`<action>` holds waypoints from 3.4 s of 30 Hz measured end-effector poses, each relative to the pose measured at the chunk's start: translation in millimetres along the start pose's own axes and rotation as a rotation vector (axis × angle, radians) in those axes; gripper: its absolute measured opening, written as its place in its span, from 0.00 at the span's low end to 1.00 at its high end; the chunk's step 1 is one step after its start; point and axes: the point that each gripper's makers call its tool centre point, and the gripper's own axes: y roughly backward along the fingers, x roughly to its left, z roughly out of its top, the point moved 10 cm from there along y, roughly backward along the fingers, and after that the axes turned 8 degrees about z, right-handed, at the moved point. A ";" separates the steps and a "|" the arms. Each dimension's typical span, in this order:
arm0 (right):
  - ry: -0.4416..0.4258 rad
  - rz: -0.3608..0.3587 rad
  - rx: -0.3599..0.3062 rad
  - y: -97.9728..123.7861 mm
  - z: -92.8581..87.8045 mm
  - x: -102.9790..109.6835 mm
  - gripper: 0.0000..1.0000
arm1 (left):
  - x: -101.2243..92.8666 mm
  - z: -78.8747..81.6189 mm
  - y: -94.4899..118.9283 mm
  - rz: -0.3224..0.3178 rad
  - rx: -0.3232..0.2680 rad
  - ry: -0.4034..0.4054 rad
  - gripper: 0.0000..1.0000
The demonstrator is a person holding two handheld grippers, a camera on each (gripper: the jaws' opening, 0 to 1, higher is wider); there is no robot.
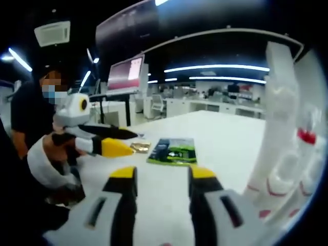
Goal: Arrange the skincare products in the storage area until every visible bottle or jar stands upright without overlapping.
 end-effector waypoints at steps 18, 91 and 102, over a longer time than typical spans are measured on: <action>-0.092 -0.098 0.062 -35.6 -2.5 -2.7 0.37 | 18.3 -3.2 -12.8 -0.005 -0.023 -0.058 0.48; -0.323 -0.161 0.078 -96.7 -7.5 -35.3 0.19 | 34.5 -16.0 -52.7 -0.049 0.277 -0.150 0.00; -0.232 -0.189 0.102 -104.4 -9.4 -29.9 0.15 | 36.4 -18.4 -51.8 -0.070 0.268 -0.112 0.00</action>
